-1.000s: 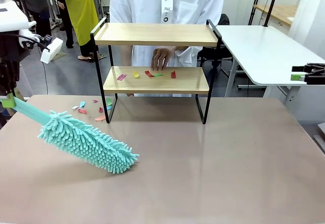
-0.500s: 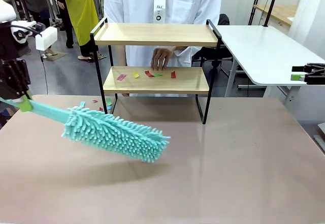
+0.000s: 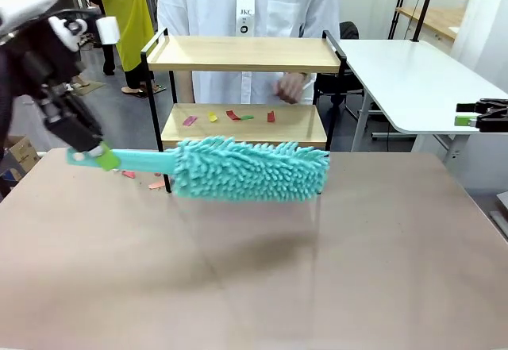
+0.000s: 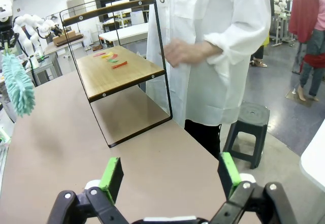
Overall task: Clean the shelf.
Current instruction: Clean the specific section of the Shelf indicated by the human with the Duster.
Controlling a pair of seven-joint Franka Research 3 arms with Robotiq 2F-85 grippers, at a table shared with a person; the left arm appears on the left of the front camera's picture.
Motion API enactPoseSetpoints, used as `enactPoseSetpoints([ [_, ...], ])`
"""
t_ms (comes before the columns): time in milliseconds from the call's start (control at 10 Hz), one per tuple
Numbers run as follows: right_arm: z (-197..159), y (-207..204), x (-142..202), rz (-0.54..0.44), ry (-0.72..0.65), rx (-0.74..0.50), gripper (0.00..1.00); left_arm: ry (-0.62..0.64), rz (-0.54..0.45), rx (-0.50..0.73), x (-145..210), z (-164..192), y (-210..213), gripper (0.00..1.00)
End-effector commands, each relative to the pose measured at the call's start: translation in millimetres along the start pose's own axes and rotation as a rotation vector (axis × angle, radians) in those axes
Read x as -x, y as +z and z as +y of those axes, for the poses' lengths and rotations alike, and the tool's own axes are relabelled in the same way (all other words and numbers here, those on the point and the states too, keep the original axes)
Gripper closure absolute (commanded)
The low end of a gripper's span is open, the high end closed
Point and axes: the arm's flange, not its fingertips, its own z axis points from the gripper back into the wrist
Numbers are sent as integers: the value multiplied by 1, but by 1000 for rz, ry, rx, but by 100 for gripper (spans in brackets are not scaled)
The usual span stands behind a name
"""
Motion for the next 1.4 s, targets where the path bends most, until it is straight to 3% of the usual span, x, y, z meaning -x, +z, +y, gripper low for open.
enactPoseSetpoints([
  [0,1,-2,-3,0,5,2,0,142,-66,-79,-20,-18,-12,87],
  [200,1,-2,-3,0,5,2,0,302,-86,-204,-50,-30,-26,87],
  [500,1,-2,-3,0,5,2,0,409,-197,-263,-91,-30,-53,87],
  [700,1,-2,-3,0,5,2,0,383,-207,-170,-110,-23,-66,87],
  [800,1,-2,-3,0,5,2,0,378,-189,-228,-92,-32,-54,87],
  [1100,1,-2,-3,0,5,2,0,373,-186,-210,-102,-27,-68,87],
  [1300,1,-2,-3,0,5,2,0,456,-197,-361,-135,-52,-77,87],
])
